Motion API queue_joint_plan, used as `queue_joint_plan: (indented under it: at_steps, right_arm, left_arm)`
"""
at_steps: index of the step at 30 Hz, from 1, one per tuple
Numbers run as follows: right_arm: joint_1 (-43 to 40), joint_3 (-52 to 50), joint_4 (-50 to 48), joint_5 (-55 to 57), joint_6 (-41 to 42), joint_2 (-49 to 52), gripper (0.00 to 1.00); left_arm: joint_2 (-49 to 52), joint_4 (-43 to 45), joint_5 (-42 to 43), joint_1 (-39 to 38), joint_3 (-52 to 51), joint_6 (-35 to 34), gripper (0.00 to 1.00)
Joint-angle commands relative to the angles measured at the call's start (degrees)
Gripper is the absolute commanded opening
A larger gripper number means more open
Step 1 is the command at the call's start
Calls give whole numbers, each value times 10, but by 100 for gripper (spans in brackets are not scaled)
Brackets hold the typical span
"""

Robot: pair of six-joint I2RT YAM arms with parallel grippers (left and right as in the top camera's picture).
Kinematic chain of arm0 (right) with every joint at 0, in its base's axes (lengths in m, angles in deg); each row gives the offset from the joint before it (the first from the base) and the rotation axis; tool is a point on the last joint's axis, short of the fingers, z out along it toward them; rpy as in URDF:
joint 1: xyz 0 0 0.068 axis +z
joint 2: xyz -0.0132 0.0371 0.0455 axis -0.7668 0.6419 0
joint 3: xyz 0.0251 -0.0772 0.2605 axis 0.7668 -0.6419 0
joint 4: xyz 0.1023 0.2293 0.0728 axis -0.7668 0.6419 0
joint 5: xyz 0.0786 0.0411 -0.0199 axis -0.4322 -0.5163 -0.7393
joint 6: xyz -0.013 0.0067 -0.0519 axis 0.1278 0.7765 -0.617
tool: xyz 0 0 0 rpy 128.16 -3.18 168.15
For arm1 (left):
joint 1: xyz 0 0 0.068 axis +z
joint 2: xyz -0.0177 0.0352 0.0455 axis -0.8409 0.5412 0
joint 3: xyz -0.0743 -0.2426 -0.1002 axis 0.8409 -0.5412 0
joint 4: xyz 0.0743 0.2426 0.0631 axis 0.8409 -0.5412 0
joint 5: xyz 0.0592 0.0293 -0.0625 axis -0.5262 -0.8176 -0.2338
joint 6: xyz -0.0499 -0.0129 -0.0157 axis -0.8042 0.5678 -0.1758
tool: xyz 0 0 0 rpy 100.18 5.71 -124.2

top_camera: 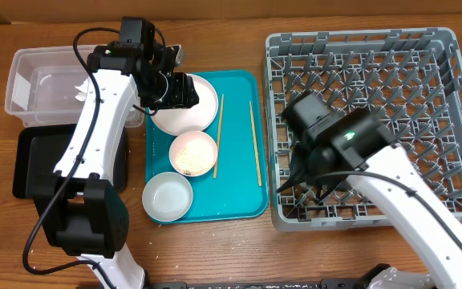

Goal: Sort waste into correct bins and load items into the dishwasher
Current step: 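Lower the white cup into the dish rack with the right gripper and release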

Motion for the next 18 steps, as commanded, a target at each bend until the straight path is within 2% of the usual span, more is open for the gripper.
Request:
queue_joint_plan:
  at_steps: [1,13,18]
  right_arm:
    - [14,-44,-4,18,61,-11,52]
    - [23,-79,-24,4,62,-11,52]
    - [28,-79,-45,-13,58,-10,57]
  left_arm:
    - [0,-3,-4,0,15,-6,56]
    - [0,-4,-17,0,15,-6,56]
    - [0,-4,-17,0,15,-5,56]
